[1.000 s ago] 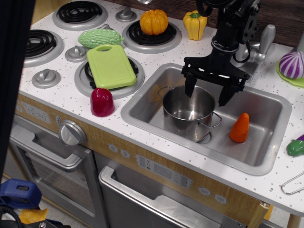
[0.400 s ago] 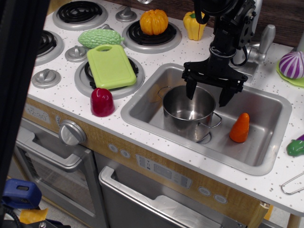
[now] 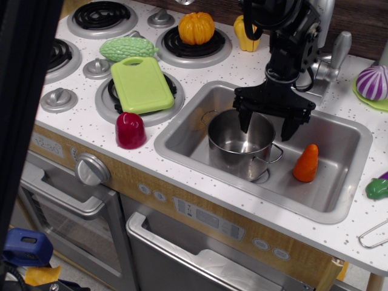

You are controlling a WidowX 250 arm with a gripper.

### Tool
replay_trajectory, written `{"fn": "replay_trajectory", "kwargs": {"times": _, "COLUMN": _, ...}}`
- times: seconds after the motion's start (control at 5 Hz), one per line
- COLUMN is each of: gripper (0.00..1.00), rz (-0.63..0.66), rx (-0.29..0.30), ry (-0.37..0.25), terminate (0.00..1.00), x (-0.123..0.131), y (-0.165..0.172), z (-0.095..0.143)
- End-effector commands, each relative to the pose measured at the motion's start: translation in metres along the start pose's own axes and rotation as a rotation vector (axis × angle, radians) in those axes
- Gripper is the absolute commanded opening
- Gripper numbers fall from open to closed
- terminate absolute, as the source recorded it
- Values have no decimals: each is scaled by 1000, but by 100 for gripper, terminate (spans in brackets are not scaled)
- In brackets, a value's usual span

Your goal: Pick up pot from sink

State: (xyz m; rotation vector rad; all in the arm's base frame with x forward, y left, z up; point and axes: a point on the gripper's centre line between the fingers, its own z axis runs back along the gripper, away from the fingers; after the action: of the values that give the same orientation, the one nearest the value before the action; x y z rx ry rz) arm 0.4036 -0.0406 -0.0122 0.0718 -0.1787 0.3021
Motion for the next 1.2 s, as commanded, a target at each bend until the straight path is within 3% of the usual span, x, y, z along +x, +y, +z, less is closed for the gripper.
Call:
{"fn": "replay_trajectory", "kwargs": {"times": 0.0, "gripper": 100, "rz": 22, "rx": -21, "ry": -50, "terminate": 0, "x": 6, "y": 3, "z": 1}}
{"fn": "replay_trajectory", "kwargs": {"times": 0.2, "gripper": 100, "rz": 31, "rx": -25, "ry": -53, "terminate": 0, "x": 4, "y": 4, "z": -5}}
{"fn": "replay_trajectory", "kwargs": {"times": 0.4, "gripper": 0, "rz": 40, "rx": -3, "ry": -41, "terminate": 0, "x": 3, "y": 1, "z": 1}}
{"fn": "replay_trajectory", "kwargs": {"times": 1.0, "gripper": 0, "rz": 39, "rx": 80, "ry": 17, "terminate": 0, "x": 3, "y": -7, "z": 42}}
